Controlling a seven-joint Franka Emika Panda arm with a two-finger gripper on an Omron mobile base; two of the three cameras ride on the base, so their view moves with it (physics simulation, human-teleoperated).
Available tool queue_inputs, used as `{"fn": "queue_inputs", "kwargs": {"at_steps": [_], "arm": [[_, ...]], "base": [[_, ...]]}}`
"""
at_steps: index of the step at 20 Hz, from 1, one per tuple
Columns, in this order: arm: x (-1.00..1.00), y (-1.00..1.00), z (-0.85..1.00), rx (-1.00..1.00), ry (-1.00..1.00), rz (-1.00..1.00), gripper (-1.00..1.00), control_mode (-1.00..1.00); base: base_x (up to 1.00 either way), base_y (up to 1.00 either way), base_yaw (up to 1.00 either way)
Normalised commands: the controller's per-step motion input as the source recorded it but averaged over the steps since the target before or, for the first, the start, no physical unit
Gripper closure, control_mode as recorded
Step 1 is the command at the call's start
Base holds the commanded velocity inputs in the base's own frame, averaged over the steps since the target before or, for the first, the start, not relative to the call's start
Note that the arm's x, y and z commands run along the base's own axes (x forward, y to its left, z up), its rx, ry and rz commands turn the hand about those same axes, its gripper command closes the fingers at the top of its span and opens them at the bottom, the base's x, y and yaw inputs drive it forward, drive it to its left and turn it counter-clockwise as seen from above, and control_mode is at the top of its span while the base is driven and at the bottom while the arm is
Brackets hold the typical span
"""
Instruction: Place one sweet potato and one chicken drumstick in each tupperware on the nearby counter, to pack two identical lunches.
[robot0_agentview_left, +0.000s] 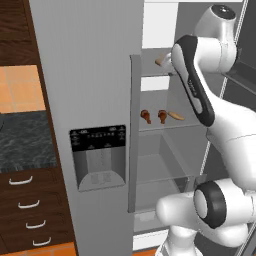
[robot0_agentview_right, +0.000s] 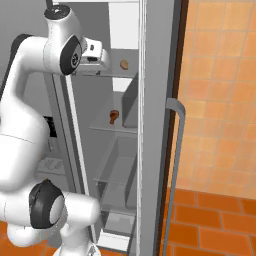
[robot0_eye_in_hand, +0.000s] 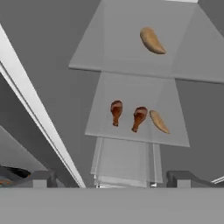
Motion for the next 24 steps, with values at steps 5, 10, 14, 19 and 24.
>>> {"fn": "queue_inputs", "kwargs": {"at_steps": [5, 10, 14, 19, 24], "arm": [[0.86, -0.31, -0.04, 0.0, 0.0, 0.0, -1.0, -1.0], [0.95, -0.3, -0.01, 0.0, 0.04, 0.02, -1.0, -1.0], [0.88, -0.05, -0.19, 0.0, 0.06, 0.06, -1.0, -1.0], [0.8, -0.1, -0.21, 0.0, 0.02, 0.06, -1.0, -1.0], [0.71, -0.18, -0.22, 0.0, 0.03, 0.06, -1.0, -1.0]], "base": [[0.0, 0.0, 0.0], [0.0, 0.0, 0.0], [0.0, 0.0, 0.0], [0.0, 0.0, 0.0], [0.0, 0.0, 0.0]]}}
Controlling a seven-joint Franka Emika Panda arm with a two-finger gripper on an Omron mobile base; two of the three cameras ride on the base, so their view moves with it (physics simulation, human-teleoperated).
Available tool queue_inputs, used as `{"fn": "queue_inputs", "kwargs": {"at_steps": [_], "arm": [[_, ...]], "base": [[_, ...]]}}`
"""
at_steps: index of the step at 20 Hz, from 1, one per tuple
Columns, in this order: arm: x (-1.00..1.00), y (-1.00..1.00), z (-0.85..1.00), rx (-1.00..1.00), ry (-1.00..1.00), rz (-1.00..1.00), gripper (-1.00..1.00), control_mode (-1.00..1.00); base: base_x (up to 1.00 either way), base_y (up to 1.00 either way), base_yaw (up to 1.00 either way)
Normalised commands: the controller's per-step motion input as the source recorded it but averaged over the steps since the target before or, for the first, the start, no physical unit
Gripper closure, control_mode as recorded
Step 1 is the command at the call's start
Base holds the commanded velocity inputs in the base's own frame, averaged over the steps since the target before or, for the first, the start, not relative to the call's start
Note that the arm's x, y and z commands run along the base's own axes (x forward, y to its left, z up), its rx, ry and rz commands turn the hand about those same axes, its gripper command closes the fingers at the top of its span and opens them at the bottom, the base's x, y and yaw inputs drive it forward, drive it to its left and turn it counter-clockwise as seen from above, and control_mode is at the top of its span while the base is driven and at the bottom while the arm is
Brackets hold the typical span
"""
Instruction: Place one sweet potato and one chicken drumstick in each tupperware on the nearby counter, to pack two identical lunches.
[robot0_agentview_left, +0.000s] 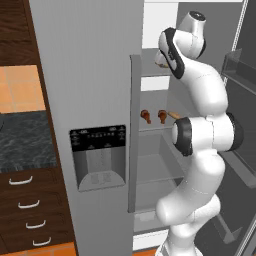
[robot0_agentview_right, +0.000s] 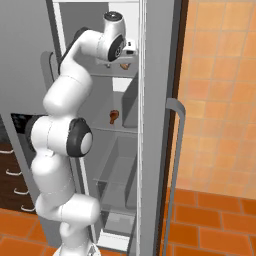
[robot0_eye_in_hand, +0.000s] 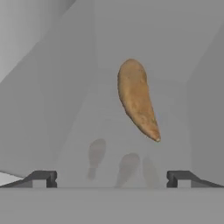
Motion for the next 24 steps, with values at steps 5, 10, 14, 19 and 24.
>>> {"fn": "queue_inputs", "kwargs": {"at_steps": [5, 10, 14, 19, 24], "arm": [[0.66, -0.13, -0.3, 0.0, 0.02, 0.0, -1.0, -1.0], [0.55, -0.03, -0.28, 0.0, 0.01, 0.0, -1.0, -1.0], [0.59, -0.18, -0.26, 0.0, 0.01, 0.04, -1.0, -1.0], [0.5, 0.0, -0.26, 0.0, 0.02, 0.01, -1.0, -1.0], [0.24, 0.3, -0.53, 0.0, -0.02, 0.0, 1.0, -1.0]], "base": [[0.0, 0.0, 0.0], [0.0, 0.0, 0.0], [0.0, 0.0, 0.0], [0.0, 0.0, 0.0], [0.0, 0.0, 0.0]]}}
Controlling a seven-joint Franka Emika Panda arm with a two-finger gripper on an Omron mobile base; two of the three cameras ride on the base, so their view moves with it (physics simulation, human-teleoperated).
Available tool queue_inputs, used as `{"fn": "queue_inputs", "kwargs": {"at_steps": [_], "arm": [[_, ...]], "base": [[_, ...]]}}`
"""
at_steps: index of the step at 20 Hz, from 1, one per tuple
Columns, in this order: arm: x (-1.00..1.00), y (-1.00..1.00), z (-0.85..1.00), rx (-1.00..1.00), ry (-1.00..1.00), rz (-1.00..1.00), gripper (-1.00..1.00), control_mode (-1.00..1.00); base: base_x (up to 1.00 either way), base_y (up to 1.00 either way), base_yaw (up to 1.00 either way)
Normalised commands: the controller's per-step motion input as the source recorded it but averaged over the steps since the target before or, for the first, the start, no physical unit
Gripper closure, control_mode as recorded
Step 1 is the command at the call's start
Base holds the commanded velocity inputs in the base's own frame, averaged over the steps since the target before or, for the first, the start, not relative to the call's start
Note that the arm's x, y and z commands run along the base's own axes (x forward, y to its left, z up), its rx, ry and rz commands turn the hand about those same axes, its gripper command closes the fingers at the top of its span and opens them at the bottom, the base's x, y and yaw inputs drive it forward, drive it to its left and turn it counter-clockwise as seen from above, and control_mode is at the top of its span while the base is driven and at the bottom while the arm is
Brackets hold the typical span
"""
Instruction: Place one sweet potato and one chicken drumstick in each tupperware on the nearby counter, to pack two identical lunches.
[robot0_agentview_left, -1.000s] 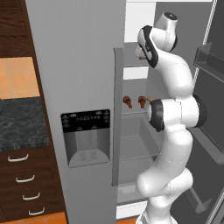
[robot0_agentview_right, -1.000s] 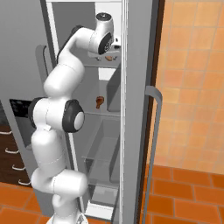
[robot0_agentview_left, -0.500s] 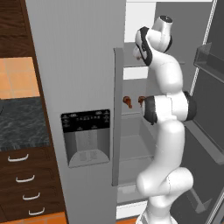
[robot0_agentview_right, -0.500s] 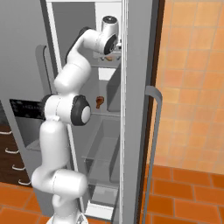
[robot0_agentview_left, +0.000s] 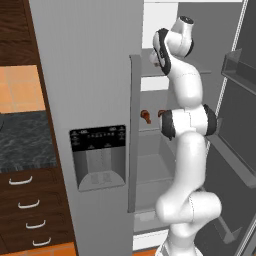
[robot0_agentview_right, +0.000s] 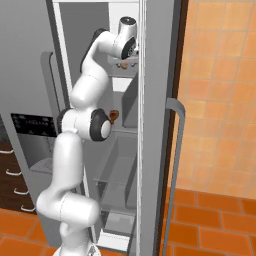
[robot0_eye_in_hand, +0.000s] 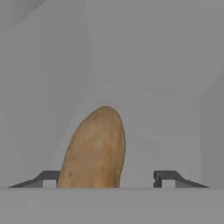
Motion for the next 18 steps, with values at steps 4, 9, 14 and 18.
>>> {"fn": "queue_inputs", "kwargs": {"at_steps": [4, 9, 14, 18], "arm": [[0.1, 0.21, -0.54, 0.0, -0.07, 0.01, 1.0, -1.0], [-0.19, 0.5, -0.49, -0.02, -0.29, 0.0, 1.0, -1.0], [-0.95, 0.35, -0.02, -0.05, -0.14, 0.0, 1.0, -1.0], [-1.0, 0.36, -0.16, -0.04, -0.21, -0.01, 1.0, -1.0]], "base": [[0.0, 0.0, 0.0], [0.0, 0.0, 0.0], [0.0, 0.0, 0.0], [0.0, 0.0, 0.0]]}}
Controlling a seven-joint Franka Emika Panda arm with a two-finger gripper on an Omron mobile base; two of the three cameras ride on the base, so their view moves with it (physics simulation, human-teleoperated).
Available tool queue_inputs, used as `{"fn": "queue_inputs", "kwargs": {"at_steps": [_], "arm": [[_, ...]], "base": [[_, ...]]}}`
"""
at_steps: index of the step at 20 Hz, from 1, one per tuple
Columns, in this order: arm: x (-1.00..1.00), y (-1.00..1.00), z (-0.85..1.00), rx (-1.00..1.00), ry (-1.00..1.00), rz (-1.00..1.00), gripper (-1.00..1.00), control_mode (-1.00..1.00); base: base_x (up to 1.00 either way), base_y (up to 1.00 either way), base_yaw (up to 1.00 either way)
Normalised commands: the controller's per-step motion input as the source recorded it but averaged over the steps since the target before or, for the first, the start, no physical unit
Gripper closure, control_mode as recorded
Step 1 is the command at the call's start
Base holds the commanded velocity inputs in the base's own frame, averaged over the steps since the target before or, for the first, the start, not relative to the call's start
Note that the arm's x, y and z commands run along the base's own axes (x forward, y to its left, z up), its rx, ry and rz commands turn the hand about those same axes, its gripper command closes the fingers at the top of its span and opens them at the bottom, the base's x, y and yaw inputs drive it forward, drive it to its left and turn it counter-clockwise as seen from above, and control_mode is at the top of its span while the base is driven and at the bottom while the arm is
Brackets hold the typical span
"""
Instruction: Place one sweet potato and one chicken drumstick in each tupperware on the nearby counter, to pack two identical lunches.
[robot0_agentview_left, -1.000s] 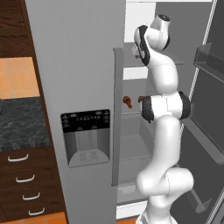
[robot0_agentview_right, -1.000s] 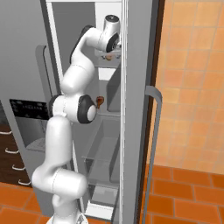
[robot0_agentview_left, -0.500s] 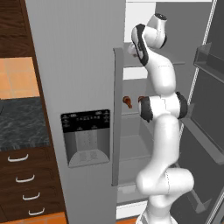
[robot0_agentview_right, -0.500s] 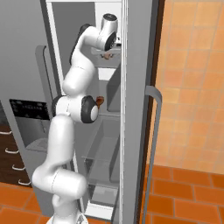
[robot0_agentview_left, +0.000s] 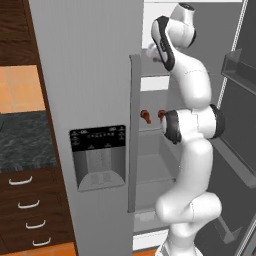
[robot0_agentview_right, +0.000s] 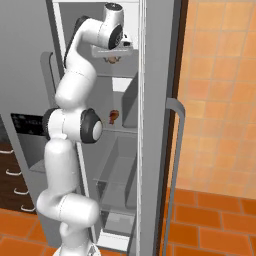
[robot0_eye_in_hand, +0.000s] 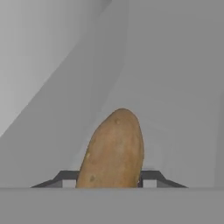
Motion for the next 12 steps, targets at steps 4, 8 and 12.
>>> {"fn": "queue_inputs", "kwargs": {"at_steps": [4, 8, 12], "arm": [[-1.0, 0.24, -0.87, 0.0, -0.3, -0.01, 1.0, -1.0], [-1.0, 0.11, -0.4, 0.0, -0.21, -0.05, 1.0, -1.0], [-1.0, 0.03, -0.34, 0.0, -0.11, -0.1, 1.0, -1.0]], "base": [[0.0, 0.0, 0.0], [0.0, 0.0, 0.0], [0.0, 0.0, 0.0]]}}
